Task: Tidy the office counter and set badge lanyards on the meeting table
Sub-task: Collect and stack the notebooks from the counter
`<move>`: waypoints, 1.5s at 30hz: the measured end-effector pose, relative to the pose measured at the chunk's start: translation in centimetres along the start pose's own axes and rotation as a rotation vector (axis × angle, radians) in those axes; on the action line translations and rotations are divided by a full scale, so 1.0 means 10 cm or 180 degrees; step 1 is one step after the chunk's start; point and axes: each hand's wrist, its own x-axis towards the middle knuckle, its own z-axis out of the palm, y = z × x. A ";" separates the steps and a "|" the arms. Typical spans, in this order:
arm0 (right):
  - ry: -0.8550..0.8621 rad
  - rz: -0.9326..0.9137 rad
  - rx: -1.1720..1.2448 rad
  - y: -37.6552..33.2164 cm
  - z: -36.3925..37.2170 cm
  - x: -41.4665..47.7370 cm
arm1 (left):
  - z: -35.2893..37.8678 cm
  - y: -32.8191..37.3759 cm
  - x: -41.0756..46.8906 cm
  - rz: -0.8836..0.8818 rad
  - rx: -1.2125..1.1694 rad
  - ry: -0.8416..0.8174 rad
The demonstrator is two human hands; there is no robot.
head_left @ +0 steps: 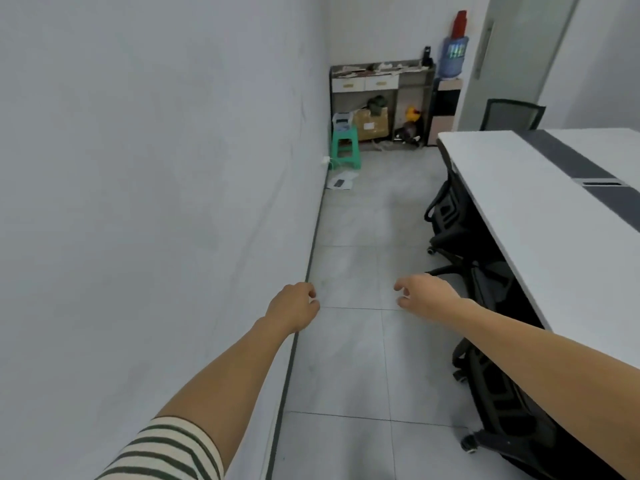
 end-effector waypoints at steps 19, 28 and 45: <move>0.0070 0.0376 0.0009 1.63 -1.36 4.01 | -0.44 1.06 4.76 0.0515 0.0028 -0.0198; 0.0074 0.0559 0.0008 2.15 -1.83 6.14 | -0.71 1.16 7.17 0.0613 0.0060 -0.0306; 0.0375 0.0922 0.0167 4.19 -3.30 9.81 | -0.99 2.72 11.70 0.1177 0.0515 -0.0324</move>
